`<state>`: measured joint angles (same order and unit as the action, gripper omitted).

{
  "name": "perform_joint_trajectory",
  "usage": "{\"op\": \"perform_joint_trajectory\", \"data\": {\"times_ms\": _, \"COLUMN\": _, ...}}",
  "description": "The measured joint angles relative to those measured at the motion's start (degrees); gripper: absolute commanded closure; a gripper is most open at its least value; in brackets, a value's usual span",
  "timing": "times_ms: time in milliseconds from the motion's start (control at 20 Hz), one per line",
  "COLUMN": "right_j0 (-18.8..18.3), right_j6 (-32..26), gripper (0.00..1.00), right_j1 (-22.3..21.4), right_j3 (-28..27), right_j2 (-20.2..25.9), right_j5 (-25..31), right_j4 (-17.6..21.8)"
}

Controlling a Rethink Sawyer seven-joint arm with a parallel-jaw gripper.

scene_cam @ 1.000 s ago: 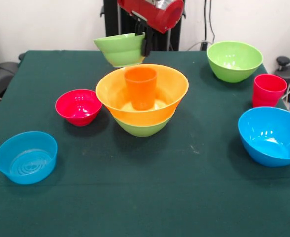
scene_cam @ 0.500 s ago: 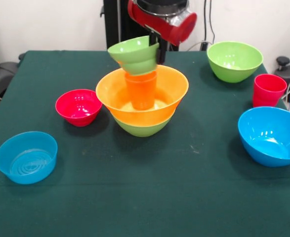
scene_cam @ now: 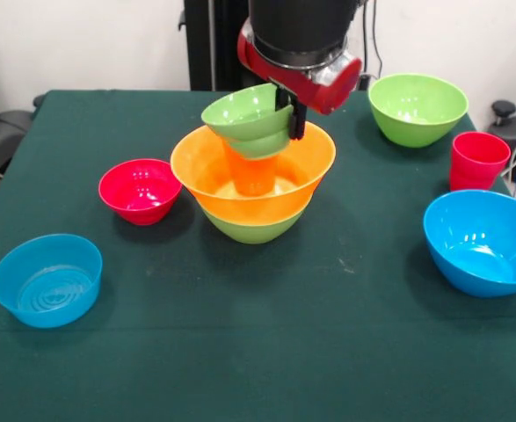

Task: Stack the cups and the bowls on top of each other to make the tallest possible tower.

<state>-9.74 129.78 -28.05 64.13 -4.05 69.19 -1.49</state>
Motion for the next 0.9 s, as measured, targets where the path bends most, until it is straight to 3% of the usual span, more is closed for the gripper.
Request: {"op": "perform_joint_trajectory", "data": {"times_ms": 900, "right_j0": 1.43, "right_j6": 0.0, "gripper": 1.0, "right_j1": 1.5, "right_j3": -1.31, "right_j2": -0.44, "right_j5": 0.32, "right_j4": 0.0}}
